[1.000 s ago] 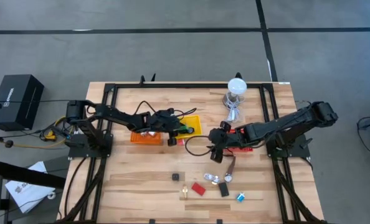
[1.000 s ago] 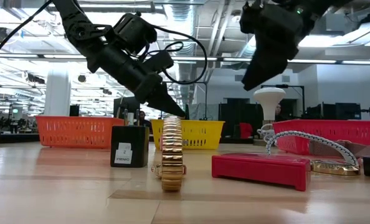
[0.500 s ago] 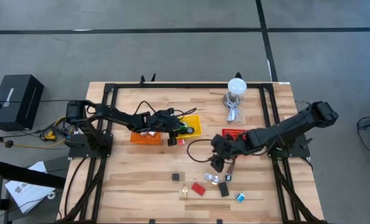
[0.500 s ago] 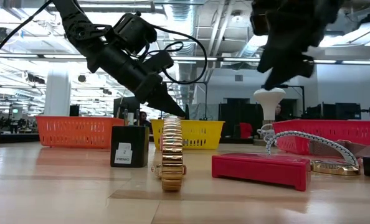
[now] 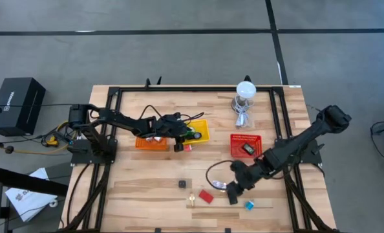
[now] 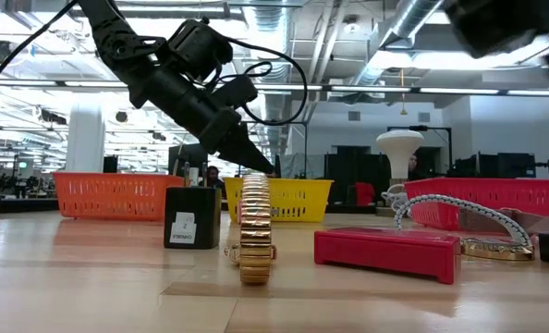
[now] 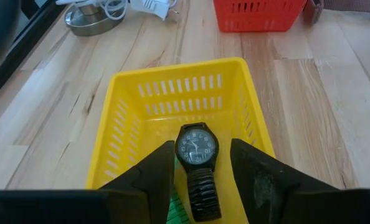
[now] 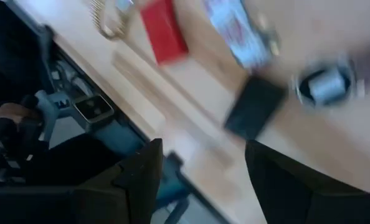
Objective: Pick & Place Office items
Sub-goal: Put the black digital clock into the red bin, then adjust the yellow bin
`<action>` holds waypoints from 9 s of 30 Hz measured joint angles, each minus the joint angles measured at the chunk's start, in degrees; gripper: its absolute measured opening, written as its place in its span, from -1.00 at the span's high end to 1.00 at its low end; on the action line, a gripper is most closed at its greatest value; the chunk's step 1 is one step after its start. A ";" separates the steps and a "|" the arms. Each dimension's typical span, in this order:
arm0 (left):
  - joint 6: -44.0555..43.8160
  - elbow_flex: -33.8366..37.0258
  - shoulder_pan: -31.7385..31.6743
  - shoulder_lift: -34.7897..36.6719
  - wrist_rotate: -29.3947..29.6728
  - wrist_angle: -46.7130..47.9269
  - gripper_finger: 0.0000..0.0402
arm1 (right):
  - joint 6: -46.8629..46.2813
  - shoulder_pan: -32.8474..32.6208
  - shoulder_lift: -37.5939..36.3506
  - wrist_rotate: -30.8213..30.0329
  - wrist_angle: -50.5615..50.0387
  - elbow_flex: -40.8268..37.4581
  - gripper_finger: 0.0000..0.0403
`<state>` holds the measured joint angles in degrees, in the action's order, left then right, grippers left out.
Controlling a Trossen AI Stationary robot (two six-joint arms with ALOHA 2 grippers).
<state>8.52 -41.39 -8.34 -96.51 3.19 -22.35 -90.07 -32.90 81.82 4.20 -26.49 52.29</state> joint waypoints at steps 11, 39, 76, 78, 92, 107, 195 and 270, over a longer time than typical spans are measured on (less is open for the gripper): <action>0.01 0.00 0.00 0.00 0.04 -0.02 0.26 | -15.88 -4.27 0.00 1.95 -1.41 0.00 -0.09; -1.93 0.02 0.02 0.02 0.23 -0.79 0.28 | -4.11 0.86 28.68 12.10 -19.89 24.05 -0.09; -1.93 0.02 0.02 0.02 0.10 -0.64 0.28 | -0.99 2.14 35.89 11.42 -20.04 24.58 -0.09; -1.93 0.02 0.02 0.02 0.12 -0.77 0.28 | 0.52 2.07 36.19 12.03 -19.87 24.52 -0.09; -1.93 0.02 0.02 0.02 0.23 -0.63 0.28 | 3.56 1.47 37.16 13.24 -21.52 26.10 -0.09; -1.93 0.02 0.02 0.02 -0.01 -0.48 0.28 | 4.83 1.50 37.38 13.78 -21.70 26.12 0.28; -4.80 0.02 0.22 0.02 -0.49 0.42 0.28 | 43.54 34.74 13.11 -11.36 -42.57 11.54 -0.11; 9.61 8.17 7.87 6.03 16.97 0.47 0.28 | 63.54 20.21 -13.49 -44.67 7.75 -11.53 0.06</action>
<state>18.13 -33.21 -0.46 -90.48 20.16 -21.88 -26.52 -12.69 68.34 -40.47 -18.74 40.76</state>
